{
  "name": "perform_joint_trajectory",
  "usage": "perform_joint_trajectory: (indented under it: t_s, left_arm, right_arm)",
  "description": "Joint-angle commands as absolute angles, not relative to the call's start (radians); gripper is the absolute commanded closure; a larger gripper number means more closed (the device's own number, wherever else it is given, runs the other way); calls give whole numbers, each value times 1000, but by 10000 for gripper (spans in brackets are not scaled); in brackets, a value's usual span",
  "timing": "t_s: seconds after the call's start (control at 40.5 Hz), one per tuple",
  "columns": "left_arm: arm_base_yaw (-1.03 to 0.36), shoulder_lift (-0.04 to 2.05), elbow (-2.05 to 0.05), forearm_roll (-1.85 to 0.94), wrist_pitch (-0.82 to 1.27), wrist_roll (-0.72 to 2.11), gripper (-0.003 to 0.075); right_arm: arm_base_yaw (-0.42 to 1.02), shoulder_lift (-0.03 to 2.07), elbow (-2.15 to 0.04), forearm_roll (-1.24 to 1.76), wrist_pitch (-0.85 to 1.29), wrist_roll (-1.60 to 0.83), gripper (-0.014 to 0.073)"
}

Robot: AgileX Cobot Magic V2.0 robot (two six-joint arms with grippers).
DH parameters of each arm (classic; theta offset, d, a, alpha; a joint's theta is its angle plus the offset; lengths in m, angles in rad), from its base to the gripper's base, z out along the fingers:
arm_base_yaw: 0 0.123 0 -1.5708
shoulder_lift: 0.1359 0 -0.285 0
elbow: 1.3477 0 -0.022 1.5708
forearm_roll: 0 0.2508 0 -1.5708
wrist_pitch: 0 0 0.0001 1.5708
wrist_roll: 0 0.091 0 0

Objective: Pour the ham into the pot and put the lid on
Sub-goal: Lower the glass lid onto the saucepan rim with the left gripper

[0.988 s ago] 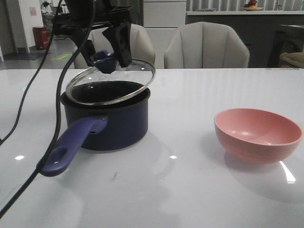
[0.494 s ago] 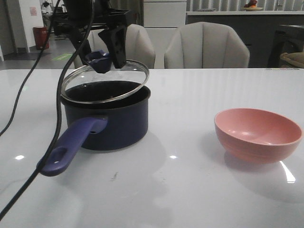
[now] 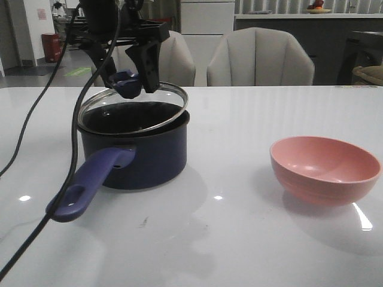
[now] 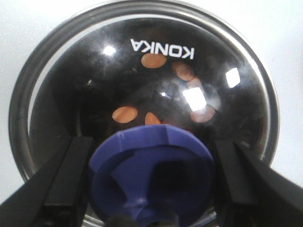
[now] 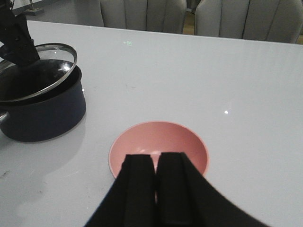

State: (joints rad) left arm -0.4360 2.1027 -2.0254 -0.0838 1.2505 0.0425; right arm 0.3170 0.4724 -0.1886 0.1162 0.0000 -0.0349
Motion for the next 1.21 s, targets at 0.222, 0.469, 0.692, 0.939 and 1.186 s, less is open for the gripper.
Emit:
perform_joint_trajectory:
  t_s: [0.222,0.469,0.692,0.939,1.186]
  left_arm:
    - [-441,2034,-2060,-92,1235,40,378]
    - [-444,2034,-2069,-92,1241,40,308]
    - [-444,2034,-2069,-94,1243,40,255]
    - [-444,2034,-2069,-98,1243,40,247]
    - [-449,2034,-2069,-104,1243,40,206]
  right_arm:
    - [317,470,-216,116,-86,-40,438]
    - [317,470,-216,116,-86,-40,438]
    - [317,470,-216,116,-86,-40,438]
    - [317,470,-216,116,-86,-40,438]
    - [317,470,-216,116,-86,-40,438]
